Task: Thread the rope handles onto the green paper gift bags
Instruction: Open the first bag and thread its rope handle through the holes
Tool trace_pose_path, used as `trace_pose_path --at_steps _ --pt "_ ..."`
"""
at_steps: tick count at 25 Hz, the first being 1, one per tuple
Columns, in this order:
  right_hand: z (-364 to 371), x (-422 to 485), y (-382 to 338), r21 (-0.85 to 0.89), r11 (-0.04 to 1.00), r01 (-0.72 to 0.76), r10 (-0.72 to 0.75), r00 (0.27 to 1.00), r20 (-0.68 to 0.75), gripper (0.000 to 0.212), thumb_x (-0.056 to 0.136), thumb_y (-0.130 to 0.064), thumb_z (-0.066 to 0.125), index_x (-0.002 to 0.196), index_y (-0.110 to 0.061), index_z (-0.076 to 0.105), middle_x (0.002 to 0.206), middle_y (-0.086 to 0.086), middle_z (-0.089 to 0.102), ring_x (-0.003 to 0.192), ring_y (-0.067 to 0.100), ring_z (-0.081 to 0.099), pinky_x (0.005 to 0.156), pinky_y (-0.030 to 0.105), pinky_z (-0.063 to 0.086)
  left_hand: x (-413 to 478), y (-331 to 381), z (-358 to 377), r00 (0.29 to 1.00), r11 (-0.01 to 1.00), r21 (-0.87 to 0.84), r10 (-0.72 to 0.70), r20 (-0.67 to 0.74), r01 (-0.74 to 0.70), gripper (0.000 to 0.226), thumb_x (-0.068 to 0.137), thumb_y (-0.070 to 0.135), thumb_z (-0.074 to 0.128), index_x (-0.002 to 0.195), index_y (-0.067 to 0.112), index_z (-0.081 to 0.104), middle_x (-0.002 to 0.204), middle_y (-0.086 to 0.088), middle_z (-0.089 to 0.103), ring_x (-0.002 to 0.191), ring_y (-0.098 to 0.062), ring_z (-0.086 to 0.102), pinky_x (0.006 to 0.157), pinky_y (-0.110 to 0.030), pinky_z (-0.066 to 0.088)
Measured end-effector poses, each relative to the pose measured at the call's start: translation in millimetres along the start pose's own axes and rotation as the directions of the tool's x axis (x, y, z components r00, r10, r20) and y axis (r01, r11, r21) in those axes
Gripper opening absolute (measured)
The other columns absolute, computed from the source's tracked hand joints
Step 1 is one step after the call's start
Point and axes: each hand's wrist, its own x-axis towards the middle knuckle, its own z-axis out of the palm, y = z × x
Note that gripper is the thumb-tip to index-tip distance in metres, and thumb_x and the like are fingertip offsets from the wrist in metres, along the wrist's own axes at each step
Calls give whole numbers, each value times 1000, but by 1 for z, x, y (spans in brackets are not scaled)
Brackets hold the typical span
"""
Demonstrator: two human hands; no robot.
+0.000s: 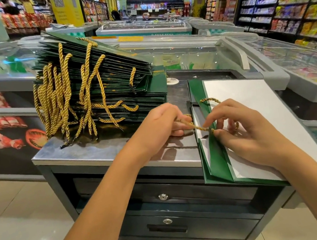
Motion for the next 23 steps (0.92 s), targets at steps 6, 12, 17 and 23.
trace_pose_path --at_steps 6,12,17,23 --pt "-2 1 11 -78 963 -260 202 878 -433 38 87 1 66 116 -23 68 113 -3 65 105 4 58 78 1 39 -7 -2 10 984 854 490 133 119 -175 37 101 41 53 138 37 56 129 16 62 108 3 59 97 -27 48" --pt "-3 4 11 -237 840 -487 314 795 -519 22 90 -33 70 107 -19 69 97 0 62 81 12 56 76 20 44 -8 -10 14 974 486 846 151 168 -221 71 86 73 54 149 42 42 155 22 36 143 -5 22 116 -39 18" --pt "-15 22 -3 -588 527 -613 603 757 -250 39 85 -54 62 78 -17 69 80 0 67 83 25 63 77 39 53 -7 -13 15 971 453 862 166 170 -228 71 84 77 50 147 43 44 153 25 35 142 -2 22 112 -34 16" --pt "-32 34 -16 -29 750 -661 652 745 -137 8 100 -19 58 99 -11 58 78 5 74 68 16 68 61 31 52 -7 -14 14 970 441 866 164 178 -233 71 85 78 47 147 44 42 154 25 34 142 -2 21 111 -32 16"
